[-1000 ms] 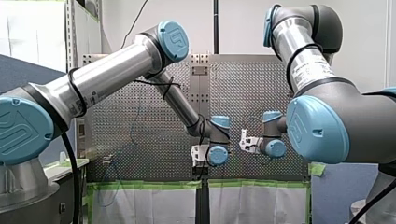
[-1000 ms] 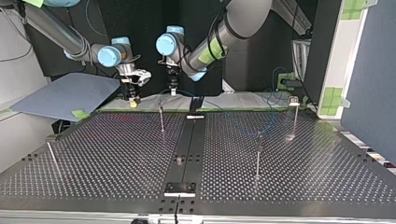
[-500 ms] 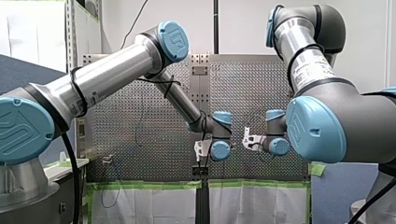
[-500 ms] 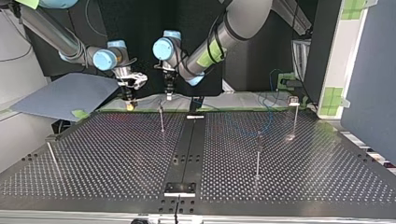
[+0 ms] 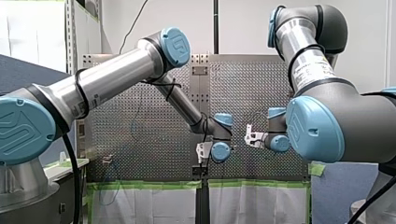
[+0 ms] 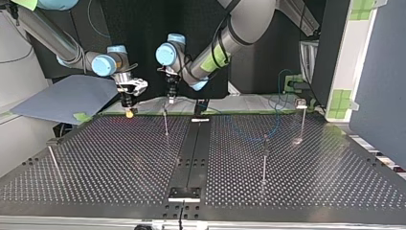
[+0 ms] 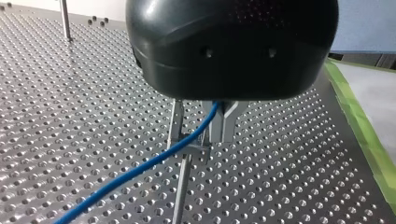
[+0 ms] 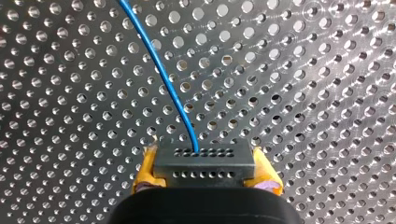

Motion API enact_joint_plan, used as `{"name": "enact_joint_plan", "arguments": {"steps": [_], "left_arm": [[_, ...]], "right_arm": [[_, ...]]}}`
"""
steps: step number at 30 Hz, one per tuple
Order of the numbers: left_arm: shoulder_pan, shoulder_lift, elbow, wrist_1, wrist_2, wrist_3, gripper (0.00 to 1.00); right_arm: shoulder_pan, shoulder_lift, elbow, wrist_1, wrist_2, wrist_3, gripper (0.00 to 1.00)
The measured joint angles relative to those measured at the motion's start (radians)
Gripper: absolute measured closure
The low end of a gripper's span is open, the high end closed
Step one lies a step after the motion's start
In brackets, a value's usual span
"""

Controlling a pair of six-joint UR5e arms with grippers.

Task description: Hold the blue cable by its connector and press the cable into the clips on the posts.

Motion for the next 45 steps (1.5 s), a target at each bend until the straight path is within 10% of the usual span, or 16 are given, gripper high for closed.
{"name": "enact_joint_plan", "arguments": {"steps": [45], "left_arm": [[0.100,-0.007,0.068,-0.038,0.131,-0.032,1.00]], "right_arm": [[-0.007,0.013,-0.018,-0.034,-0.029,-0.001,1.00]]}}
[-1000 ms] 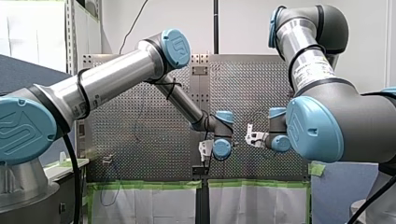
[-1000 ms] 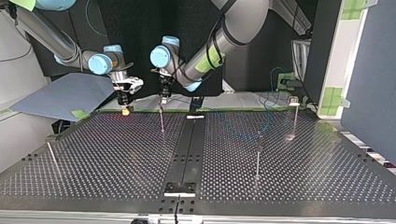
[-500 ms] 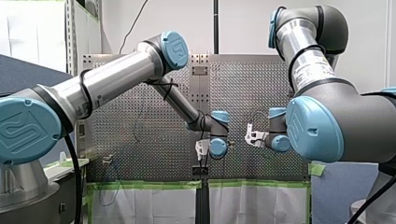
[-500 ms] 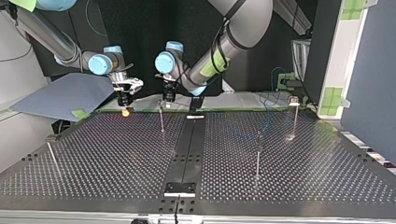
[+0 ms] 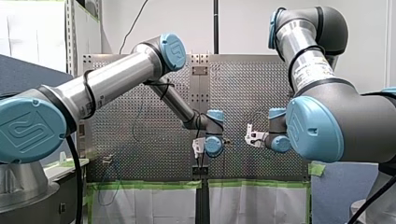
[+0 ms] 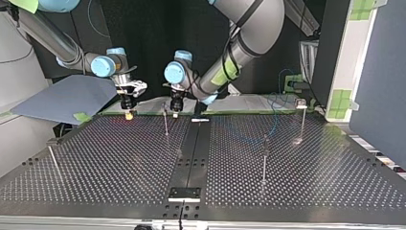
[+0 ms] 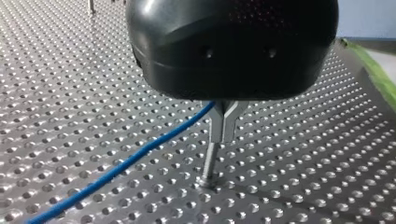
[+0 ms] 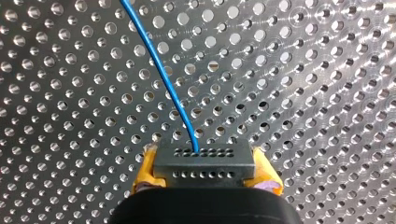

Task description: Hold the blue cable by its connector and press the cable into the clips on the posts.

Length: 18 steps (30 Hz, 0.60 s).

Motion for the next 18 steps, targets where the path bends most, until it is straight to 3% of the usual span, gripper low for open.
{"name": "enact_joint_plan", "arguments": {"steps": [9,18], "left_arm": [[0.021,-0.006,0.015,-0.004,0.011,0.001,1.00],[0.068,-0.032,0.041,-0.021,0.054,0.001,1.00]], "right_arm": [[0.000,0.012,-0.009,-0.003,0.000,-0.001,1.00],[-0.001,0.018,-0.024,-0.006,0.000,0.002,1.00]]}}
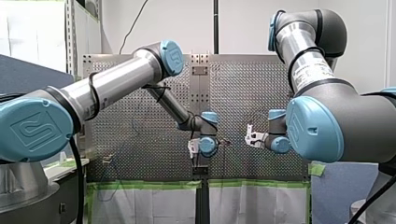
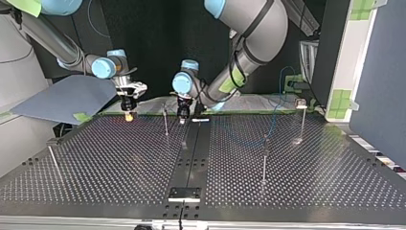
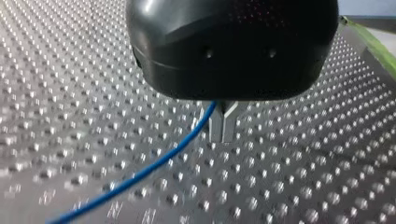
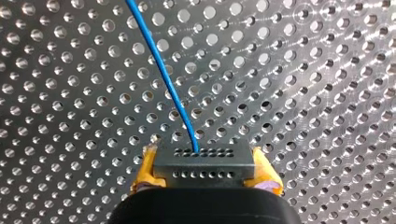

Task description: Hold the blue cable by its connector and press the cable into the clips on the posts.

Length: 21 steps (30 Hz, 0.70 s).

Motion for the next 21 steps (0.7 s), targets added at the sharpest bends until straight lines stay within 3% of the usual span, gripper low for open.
{"name": "enact_joint_plan", "arguments": {"steps": [11,21], "left_arm": [[0.030,-0.002,0.034,-0.022,0.029,0.001,1.00],[0.041,-0.002,0.074,-0.083,0.044,0.002,1.00]], "right_arm": [[-0.009,0.007,-0.026,0.000,0.002,0.002,1.00],[-0.014,0.065,-0.071,0.017,0.000,-0.003,1.00]]}}
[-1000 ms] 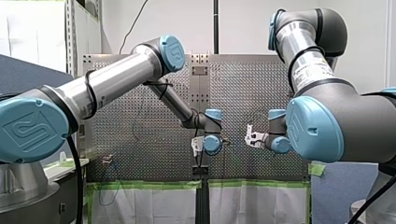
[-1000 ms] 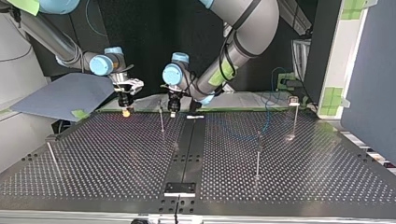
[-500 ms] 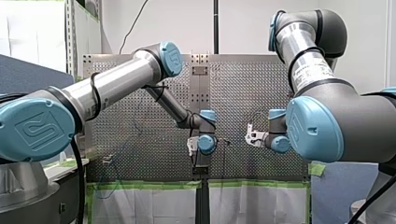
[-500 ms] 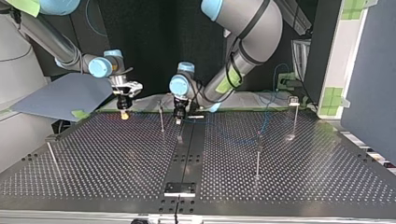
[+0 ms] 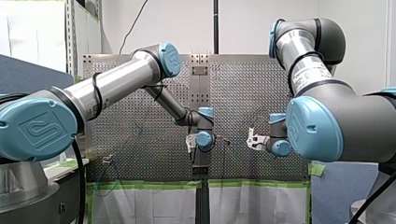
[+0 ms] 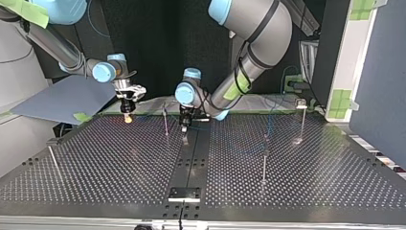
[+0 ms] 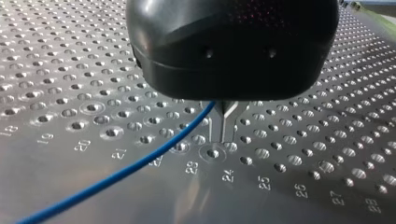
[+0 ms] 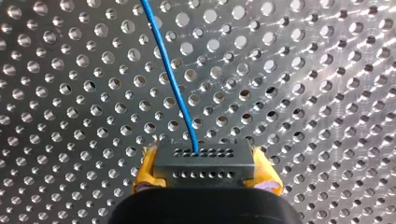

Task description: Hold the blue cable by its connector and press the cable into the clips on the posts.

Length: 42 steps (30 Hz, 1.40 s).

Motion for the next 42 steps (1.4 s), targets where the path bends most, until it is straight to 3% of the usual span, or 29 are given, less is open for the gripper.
{"name": "enact_joint_plan", "arguments": {"steps": [7,16,17,18,20,21,22,27,29,30,31,34,42], "left_arm": [[0.003,0.000,0.019,-0.063,-0.001,0.004,1.00],[0.002,0.000,0.020,-0.082,-0.011,0.031,1.00],[0.001,0.000,0.020,-0.082,-0.012,0.037,0.79],[0.000,0.000,0.020,-0.082,-0.014,0.043,0.79],[-0.004,0.001,0.020,-0.083,-0.019,0.061,0.48],[-0.006,0.001,0.020,-0.084,-0.022,0.069,0.48],[-0.009,0.001,0.020,-0.086,-0.028,0.080,0.40],[-0.020,0.001,0.020,-0.108,-0.061,0.121,0.35],[-0.024,0.002,0.020,-0.118,-0.072,0.139,0.11],[-0.026,0.002,0.020,-0.121,-0.074,0.147,0.11],[-0.028,0.002,0.020,-0.123,-0.075,0.158,0.00],[-0.030,0.002,0.020,-0.127,-0.064,0.174,0.00],[-0.038,0.003,0.020,-0.150,-0.009,0.155,0.00]], "right_arm": [[-0.003,0.006,-0.029,0.006,0.002,0.004,1.00],[-0.003,0.006,-0.040,0.011,0.003,0.005,1.00],[-0.003,0.006,-0.041,0.012,0.003,0.005,1.00],[-0.003,0.006,-0.041,0.013,0.003,0.005,1.00],[-0.003,0.007,-0.042,0.014,0.003,0.005,1.00],[-0.003,0.007,-0.042,0.015,0.003,0.005,1.00],[-0.003,0.007,-0.042,0.016,0.003,0.005,1.00],[-0.003,0.008,-0.042,0.020,0.002,0.005,1.00],[-0.003,0.008,-0.042,0.021,0.001,0.005,1.00],[-0.004,0.008,-0.042,0.022,0.001,0.005,1.00],[-0.004,0.008,-0.042,0.024,0.001,0.005,1.00],[-0.005,0.008,-0.042,0.028,0.000,0.005,1.00],[-0.007,0.008,-0.042,0.031,0.000,0.003,1.00]]}}
